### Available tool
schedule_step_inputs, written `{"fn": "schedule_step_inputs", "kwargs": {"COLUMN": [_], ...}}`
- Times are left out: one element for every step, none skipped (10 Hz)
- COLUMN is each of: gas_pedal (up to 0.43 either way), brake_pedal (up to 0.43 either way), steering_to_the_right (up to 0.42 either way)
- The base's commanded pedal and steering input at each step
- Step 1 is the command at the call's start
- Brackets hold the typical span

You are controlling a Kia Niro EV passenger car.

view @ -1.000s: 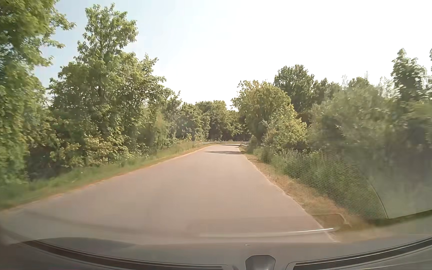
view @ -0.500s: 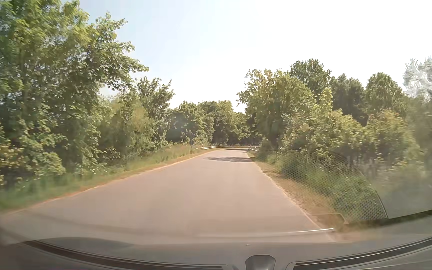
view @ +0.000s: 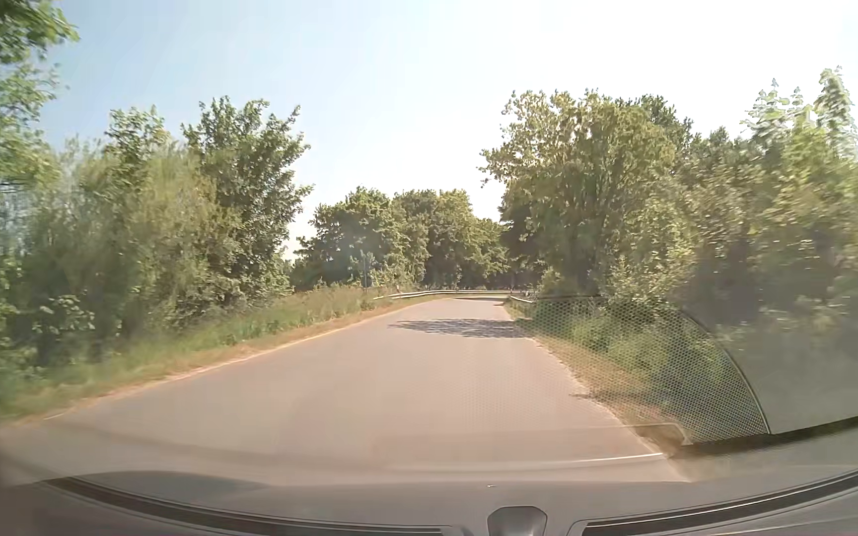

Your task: Follow the waypoints while adhering to traffic rules and regulations

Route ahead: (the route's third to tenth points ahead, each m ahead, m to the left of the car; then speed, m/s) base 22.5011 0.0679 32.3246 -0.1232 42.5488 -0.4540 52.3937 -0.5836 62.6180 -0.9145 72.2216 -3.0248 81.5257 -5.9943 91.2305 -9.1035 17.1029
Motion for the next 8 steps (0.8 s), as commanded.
{"fn": "schedule_step_inputs", "kwargs": {"gas_pedal": [0.26,0.268,0.268,0.28,0.28,0.28,0.28,0.28], "brake_pedal": [0.006,0.006,0.006,0.006,0.006,0.006,0.006,0.006], "steering_to_the_right": [-0.003,-0.003,-0.002,-0.001,0.0,0.002,0.003,0.004]}}
